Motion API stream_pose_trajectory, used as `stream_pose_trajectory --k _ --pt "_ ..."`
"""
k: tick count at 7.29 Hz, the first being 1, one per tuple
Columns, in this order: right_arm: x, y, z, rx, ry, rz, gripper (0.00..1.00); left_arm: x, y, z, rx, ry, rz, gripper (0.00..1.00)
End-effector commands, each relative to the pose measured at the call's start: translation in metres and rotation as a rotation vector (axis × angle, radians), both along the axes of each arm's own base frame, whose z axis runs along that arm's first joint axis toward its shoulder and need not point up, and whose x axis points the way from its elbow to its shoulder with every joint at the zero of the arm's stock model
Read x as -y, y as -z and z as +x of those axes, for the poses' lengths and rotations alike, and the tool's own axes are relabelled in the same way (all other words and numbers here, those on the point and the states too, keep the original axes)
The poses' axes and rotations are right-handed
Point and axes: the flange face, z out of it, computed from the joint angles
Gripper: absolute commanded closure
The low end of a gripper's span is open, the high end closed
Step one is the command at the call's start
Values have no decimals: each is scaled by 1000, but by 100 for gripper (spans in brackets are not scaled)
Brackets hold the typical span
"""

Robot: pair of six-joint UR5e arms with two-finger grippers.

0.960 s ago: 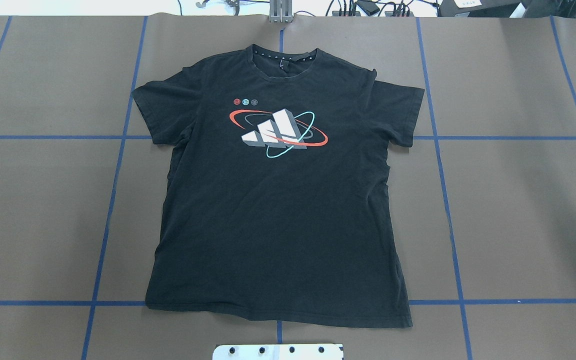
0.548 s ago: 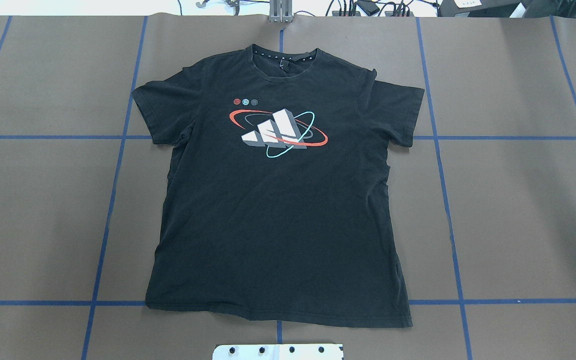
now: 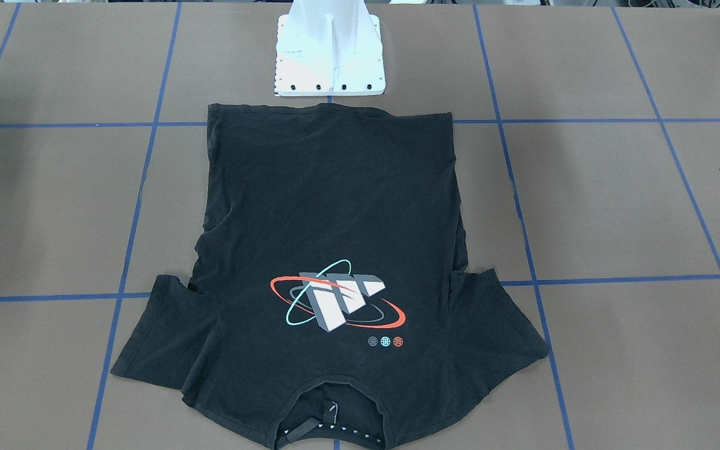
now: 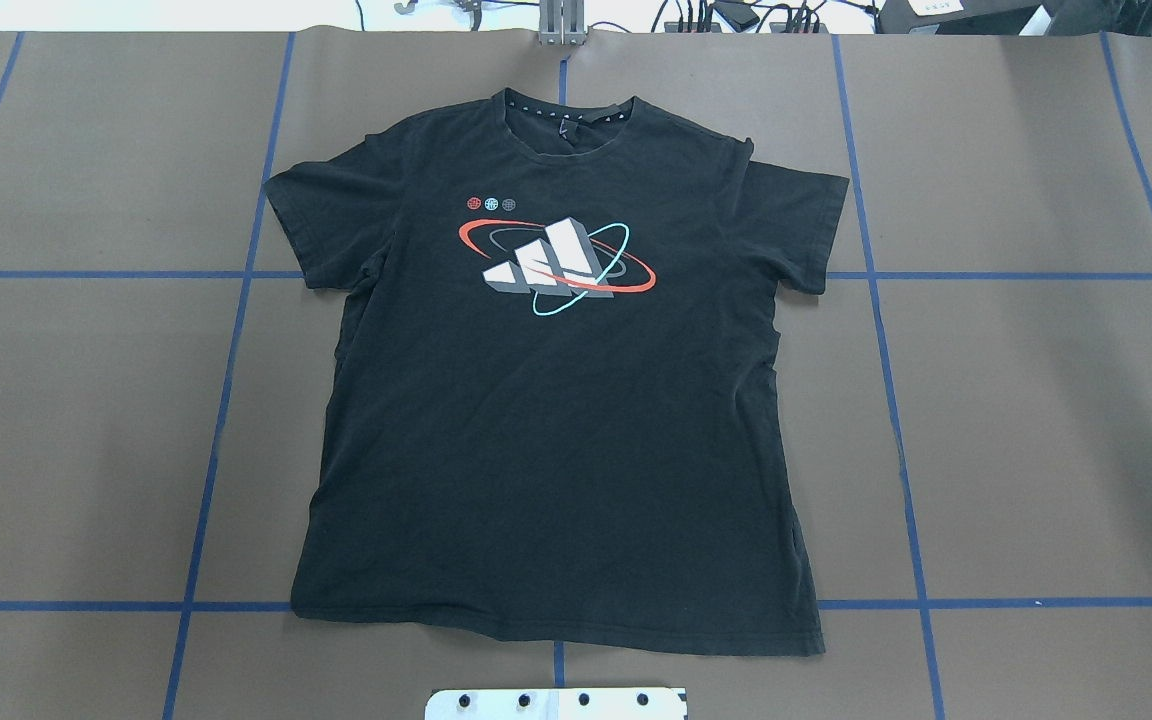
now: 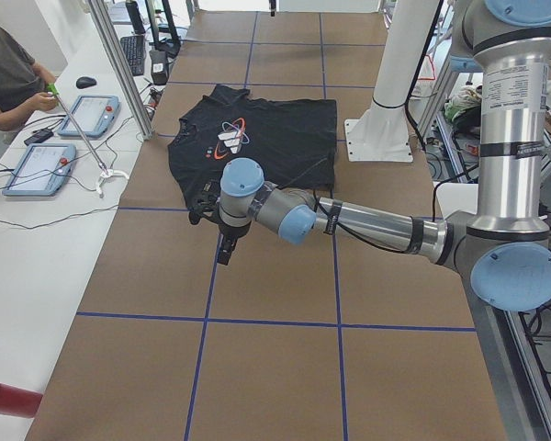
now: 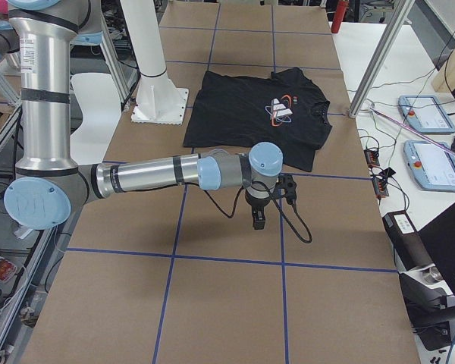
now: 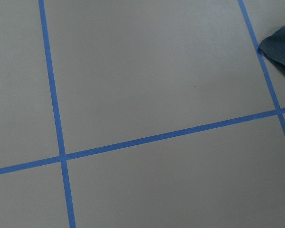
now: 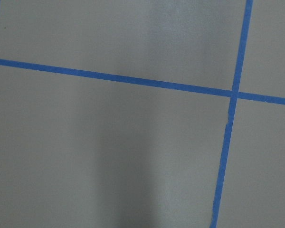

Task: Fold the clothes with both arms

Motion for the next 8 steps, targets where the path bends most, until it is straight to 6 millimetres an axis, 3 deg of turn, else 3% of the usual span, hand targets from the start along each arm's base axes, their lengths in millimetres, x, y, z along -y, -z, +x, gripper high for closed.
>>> stream_pose_trajectory --k 1,3,4,5,6,8 --pt "-2 3 -1 11 -2 -3 0 0 -1 0 -2 0 -5 0" --pt "8 13 -29 52 42 22 0 -3 4 3 -54 -27 -10 0" --pt "36 35 -56 68 0 -31 0 -4 7 3 -57 -29 -2 0" --pt "69 65 -102 78 -37 -93 1 -4 10 3 -58 -30 5 0" --pt "103 80 -140 98 -72 -127 2 -5 16 2 -59 -27 17 0" --pt "172 85 -196 155 -190 -212 2 -6 22 2 -61 -27 29 0"
